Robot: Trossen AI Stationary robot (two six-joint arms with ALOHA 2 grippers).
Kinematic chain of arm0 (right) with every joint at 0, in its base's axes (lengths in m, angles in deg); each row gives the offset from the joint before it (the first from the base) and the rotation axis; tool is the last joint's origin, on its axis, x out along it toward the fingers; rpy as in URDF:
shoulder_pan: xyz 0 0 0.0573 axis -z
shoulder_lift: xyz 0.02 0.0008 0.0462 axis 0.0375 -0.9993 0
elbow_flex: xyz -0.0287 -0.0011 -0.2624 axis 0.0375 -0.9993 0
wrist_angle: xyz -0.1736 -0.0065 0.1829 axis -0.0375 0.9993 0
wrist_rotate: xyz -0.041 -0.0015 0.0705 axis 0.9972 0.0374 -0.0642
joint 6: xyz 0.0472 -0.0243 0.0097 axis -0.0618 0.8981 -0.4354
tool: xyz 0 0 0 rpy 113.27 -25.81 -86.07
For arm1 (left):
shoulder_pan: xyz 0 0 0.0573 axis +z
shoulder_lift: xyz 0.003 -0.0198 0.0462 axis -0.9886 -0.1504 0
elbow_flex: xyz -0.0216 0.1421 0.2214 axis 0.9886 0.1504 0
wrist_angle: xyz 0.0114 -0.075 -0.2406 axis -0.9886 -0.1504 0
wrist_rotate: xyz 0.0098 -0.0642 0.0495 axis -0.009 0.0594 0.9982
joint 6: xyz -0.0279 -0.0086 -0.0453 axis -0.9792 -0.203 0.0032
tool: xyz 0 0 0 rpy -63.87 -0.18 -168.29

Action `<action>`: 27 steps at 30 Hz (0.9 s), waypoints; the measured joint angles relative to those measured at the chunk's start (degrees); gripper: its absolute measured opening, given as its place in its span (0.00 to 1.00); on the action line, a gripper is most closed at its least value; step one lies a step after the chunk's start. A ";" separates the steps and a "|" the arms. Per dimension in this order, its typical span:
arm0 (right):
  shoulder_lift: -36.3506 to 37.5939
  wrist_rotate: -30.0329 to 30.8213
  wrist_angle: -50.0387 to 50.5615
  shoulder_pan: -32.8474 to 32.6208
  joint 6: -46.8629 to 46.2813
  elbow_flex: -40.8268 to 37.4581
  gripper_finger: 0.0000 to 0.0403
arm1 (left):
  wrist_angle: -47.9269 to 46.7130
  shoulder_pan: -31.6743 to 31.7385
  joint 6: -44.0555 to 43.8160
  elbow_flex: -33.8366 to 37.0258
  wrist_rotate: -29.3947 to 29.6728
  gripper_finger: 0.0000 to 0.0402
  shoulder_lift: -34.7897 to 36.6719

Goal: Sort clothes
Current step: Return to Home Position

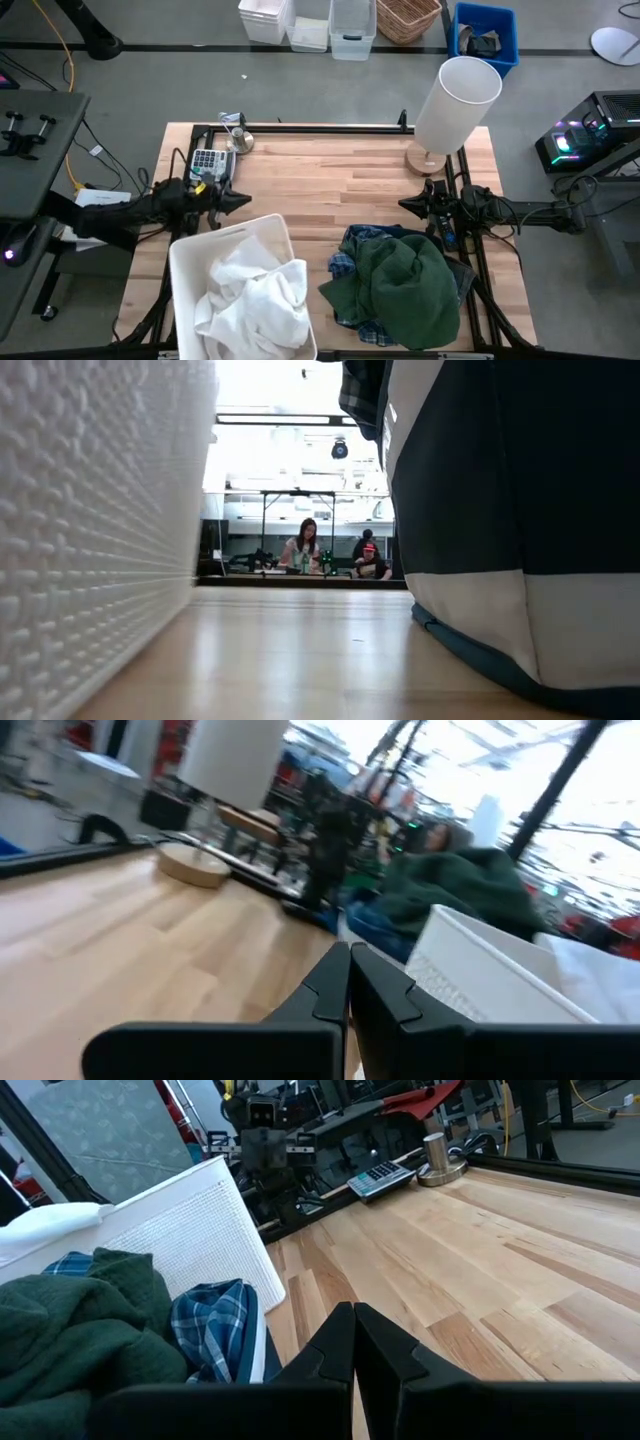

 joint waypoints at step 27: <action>0.01 0.02 0.00 0.02 0.02 0.00 0.00 | -1.88 -5.22 -0.07 0.00 -0.16 0.00 0.00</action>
